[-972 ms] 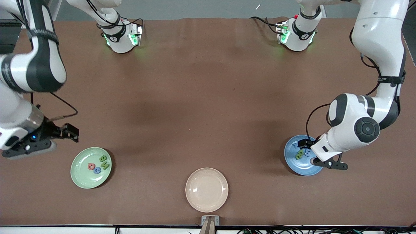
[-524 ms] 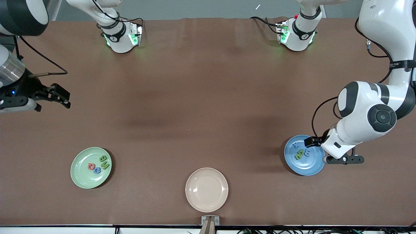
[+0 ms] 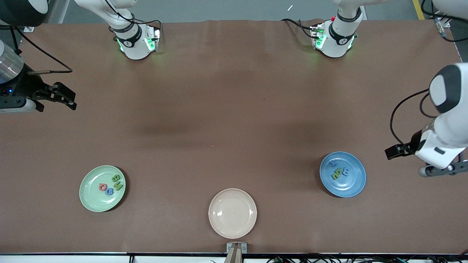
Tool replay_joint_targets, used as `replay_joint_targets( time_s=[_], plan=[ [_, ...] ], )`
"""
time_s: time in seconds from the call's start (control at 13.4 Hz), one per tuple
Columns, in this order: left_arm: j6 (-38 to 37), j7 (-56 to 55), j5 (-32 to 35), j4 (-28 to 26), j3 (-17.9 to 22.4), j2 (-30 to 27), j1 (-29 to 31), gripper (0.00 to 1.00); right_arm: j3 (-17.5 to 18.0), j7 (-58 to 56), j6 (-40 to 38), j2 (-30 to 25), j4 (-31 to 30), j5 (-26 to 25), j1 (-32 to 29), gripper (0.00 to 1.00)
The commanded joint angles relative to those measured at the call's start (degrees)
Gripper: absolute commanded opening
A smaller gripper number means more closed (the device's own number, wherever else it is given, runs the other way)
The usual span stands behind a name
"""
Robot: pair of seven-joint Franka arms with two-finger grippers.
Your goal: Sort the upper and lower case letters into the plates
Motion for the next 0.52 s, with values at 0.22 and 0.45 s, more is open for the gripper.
replay_joint_targets(
  time_s=[0.22,0.45],
  plan=[
    [-13.49,-2.06,-1.93,4.85,-4.81,-7.58,-0.38,1.00,-0.49,0.95,-3.91,-0.06,7.51,1.01,-0.30,1.00],
    [-17.38,-3.03,-4.06,5.90,-4.64,-9.15,-0.38,1.00,-0.49,1.04,-4.35,0.30,8.68,0.39,-1.00,1.00]
  ],
)
